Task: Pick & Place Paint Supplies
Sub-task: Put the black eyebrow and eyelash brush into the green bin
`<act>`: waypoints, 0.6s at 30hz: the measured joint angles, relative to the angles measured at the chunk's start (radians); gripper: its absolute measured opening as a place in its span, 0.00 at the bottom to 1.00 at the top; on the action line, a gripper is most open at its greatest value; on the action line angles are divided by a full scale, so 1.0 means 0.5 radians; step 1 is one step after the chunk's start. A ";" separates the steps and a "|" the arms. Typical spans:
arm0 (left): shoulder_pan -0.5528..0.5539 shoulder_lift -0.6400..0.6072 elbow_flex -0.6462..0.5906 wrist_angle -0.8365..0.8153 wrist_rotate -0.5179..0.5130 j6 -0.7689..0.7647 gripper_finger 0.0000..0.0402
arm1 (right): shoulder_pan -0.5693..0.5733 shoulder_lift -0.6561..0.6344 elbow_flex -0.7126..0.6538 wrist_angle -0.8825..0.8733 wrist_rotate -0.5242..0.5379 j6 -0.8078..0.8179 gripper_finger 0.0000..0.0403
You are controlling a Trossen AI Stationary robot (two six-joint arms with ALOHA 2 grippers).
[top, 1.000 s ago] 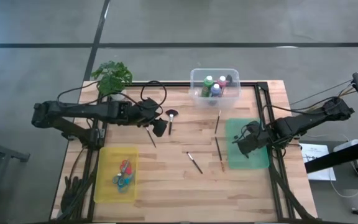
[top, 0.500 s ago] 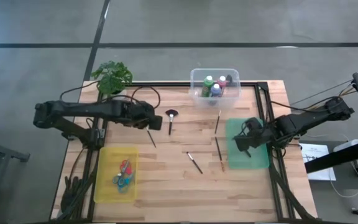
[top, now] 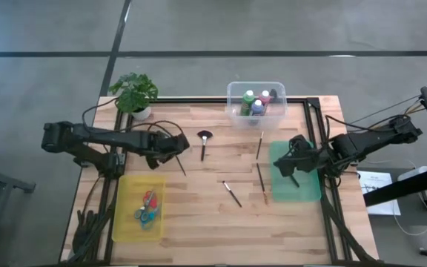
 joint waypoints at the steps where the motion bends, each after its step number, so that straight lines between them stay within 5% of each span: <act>1: 0.003 0.000 -0.040 0.054 0.001 -0.009 0.32 | 0.000 0.000 0.012 0.023 0.020 -0.026 0.59; 18: 0.107 0.279 -0.191 0.441 -0.007 -0.035 0.32 | 0.000 0.004 0.092 0.091 0.096 -0.150 0.59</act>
